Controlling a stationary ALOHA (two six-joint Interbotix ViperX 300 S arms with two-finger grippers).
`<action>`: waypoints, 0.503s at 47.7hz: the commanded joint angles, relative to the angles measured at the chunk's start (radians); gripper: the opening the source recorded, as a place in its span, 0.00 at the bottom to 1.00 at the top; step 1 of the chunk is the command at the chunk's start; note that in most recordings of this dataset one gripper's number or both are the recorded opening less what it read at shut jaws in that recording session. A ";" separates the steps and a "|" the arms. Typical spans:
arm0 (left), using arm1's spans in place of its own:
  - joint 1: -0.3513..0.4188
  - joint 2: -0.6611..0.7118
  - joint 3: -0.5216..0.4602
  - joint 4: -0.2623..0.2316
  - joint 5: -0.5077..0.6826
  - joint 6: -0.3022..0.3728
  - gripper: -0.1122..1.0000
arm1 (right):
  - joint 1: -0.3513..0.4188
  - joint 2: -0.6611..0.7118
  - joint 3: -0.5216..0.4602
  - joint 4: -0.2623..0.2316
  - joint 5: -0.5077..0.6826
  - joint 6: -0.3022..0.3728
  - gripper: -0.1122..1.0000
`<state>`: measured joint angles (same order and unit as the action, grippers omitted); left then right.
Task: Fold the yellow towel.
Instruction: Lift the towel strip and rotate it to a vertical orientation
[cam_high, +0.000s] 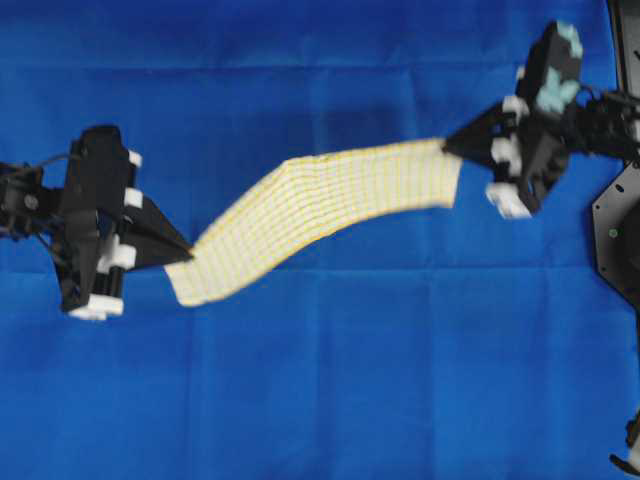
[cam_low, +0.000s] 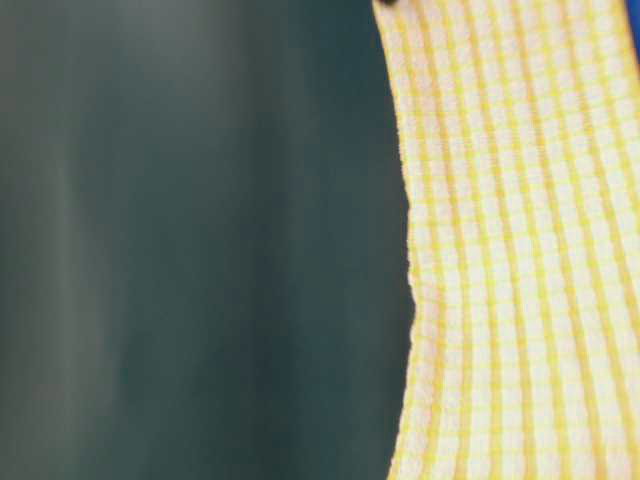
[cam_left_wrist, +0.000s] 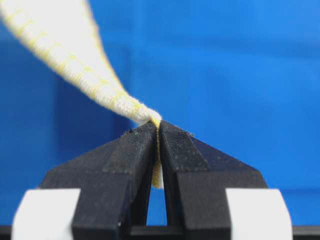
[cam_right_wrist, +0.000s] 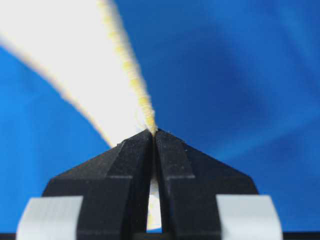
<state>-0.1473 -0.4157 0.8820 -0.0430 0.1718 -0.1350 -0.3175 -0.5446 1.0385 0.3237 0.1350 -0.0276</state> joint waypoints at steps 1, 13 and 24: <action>-0.032 0.025 -0.046 0.002 -0.040 0.002 0.12 | -0.066 0.031 -0.040 -0.014 -0.032 0.000 0.11; -0.086 0.153 -0.166 0.002 -0.084 0.008 0.12 | -0.190 0.158 -0.133 -0.055 -0.064 -0.003 0.11; -0.097 0.308 -0.330 0.005 -0.084 0.017 0.12 | -0.225 0.290 -0.255 -0.104 -0.064 -0.005 0.11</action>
<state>-0.2286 -0.1457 0.6289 -0.0414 0.0966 -0.1227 -0.5216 -0.2823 0.8406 0.2362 0.0813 -0.0307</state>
